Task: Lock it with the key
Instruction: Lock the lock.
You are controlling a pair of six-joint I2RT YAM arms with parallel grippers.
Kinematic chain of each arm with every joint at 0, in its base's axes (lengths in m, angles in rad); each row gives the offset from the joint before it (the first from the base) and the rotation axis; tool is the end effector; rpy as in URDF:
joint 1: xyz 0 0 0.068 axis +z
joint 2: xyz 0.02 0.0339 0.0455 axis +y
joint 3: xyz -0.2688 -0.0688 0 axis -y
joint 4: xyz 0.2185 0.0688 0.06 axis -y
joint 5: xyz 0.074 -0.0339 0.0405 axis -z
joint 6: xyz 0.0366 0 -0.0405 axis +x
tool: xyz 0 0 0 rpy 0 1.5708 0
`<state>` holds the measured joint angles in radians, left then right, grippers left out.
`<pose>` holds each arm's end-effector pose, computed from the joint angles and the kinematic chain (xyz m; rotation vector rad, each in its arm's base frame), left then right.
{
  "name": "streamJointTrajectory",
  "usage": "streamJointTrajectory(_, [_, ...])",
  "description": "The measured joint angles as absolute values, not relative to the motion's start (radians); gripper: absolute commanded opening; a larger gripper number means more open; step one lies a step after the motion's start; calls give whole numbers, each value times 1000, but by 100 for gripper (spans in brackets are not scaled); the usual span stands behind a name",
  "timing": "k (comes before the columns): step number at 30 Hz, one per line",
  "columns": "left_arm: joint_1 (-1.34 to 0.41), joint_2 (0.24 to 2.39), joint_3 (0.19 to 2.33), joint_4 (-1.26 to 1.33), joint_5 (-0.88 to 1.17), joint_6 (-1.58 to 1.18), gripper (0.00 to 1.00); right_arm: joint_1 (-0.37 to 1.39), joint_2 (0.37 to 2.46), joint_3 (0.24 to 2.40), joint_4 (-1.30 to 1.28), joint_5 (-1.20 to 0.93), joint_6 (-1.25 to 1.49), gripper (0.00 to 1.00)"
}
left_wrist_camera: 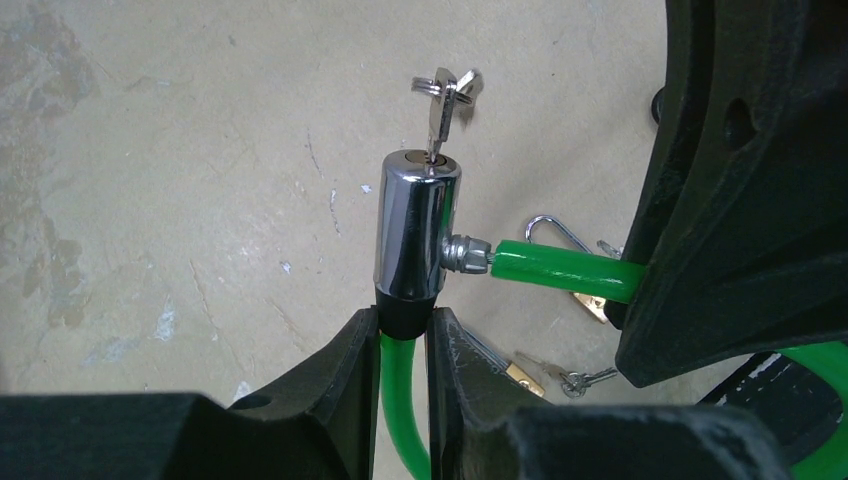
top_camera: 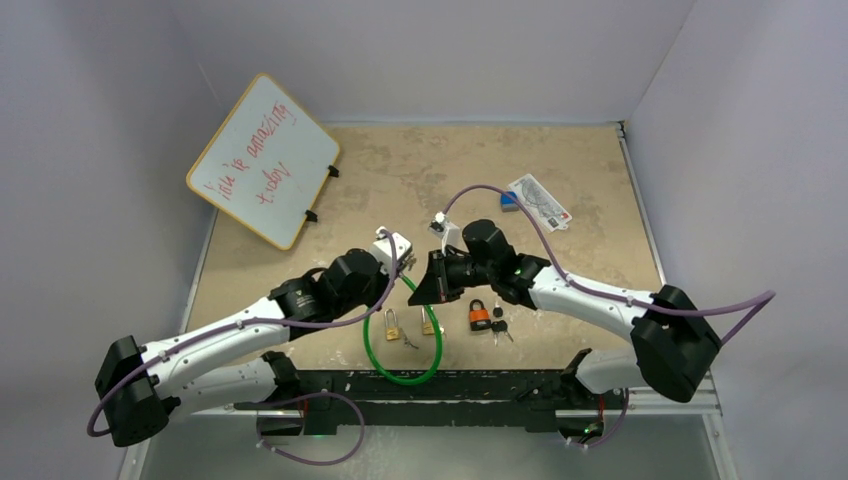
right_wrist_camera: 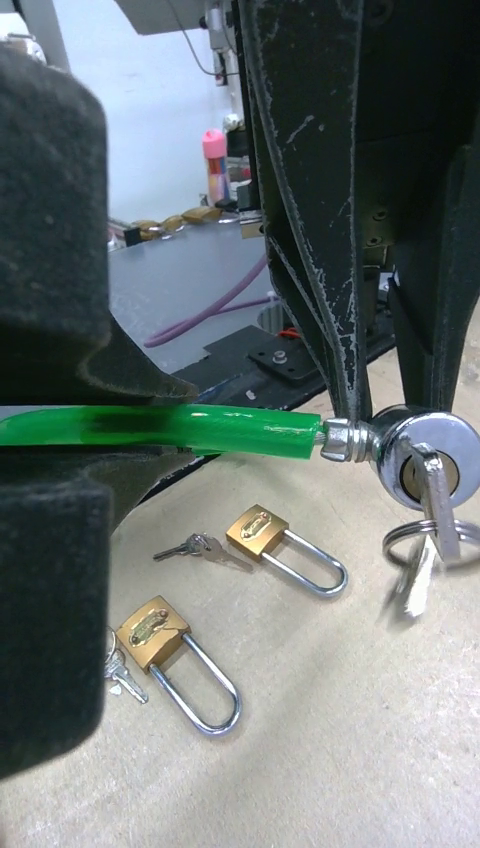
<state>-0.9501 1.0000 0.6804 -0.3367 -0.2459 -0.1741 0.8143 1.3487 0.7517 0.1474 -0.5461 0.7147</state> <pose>0.1165 -0.1476 0.2612 0.7158 2.1084 -0.3504 0.1715 0.2094 0.2567 -0.5107 2.2433 1.4426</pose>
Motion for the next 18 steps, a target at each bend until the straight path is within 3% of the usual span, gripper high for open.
streamJointTrajectory(5, [-951,936,650,-326,-235,-200,43,825,1339,753,152,-546,686,0])
streamJointTrajectory(11, [-951,923,639,-305,-232,-228,47,826,1339,753,164,-545,679,0])
streamJointTrajectory(16, [-951,958,620,-276,-233,-253,39,827,1339,753,164,-542,680,0])
streamJointTrajectory(18, [-951,953,583,-248,-239,-270,19,827,1339,752,163,-542,680,0])
